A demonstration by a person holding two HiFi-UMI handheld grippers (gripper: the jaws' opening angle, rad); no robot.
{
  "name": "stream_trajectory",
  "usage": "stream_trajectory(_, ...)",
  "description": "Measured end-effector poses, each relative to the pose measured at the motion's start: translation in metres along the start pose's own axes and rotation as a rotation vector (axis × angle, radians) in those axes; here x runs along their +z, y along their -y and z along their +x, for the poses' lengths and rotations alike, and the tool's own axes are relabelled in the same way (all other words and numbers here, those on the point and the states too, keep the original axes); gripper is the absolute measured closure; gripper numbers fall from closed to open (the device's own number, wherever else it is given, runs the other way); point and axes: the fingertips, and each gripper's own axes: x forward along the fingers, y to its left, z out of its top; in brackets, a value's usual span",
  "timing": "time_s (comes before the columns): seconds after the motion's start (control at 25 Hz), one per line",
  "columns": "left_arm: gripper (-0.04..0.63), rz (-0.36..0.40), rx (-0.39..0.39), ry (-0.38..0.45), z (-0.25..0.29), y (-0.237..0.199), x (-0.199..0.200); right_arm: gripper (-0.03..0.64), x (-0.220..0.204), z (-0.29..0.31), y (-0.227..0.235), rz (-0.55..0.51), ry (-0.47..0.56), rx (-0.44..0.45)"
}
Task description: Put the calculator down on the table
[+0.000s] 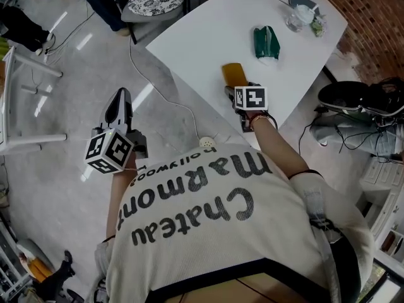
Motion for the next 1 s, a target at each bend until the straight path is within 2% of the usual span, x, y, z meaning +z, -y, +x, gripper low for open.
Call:
stream_trajectory(0.12,0.594,0.001,-0.019,-0.004,-0.002,0.003,0.000,0.218,0.001,-0.010,0.001,0.021,0.003,-0.010)
stream_trajectory(0.32,0.594,0.008,-0.072,-0.017,-0.006,0.014,-0.002,0.225,0.006,-0.038,0.005,0.144,0.089,-0.047)
stream_trajectory(0.44,0.594,0.012,-0.110,-0.025,-0.010,0.023,-0.004,0.309,0.015,-0.063,0.003,0.181,0.161,-0.070)
stream_trajectory(0.56,0.594,0.014,-0.151,-0.033,-0.015,0.031,-0.006,0.389,0.025,-0.091,-0.002,0.264,0.251,-0.072)
stream_trajectory(0.8,0.594,0.011,-0.216,-0.038,-0.030,0.050,-0.012,0.574,0.034,-0.146,-0.021,0.419,0.416,-0.004)
stream_trajectory(0.88,0.594,0.001,-0.228,-0.029,-0.037,0.054,-0.011,0.612,0.034,-0.165,-0.030,0.443,0.459,0.023)
stream_trajectory(1.0,0.594,-0.004,-0.262,-0.036,-0.048,0.062,-0.011,0.612,0.035,-0.192,-0.050,0.470,0.515,0.091)
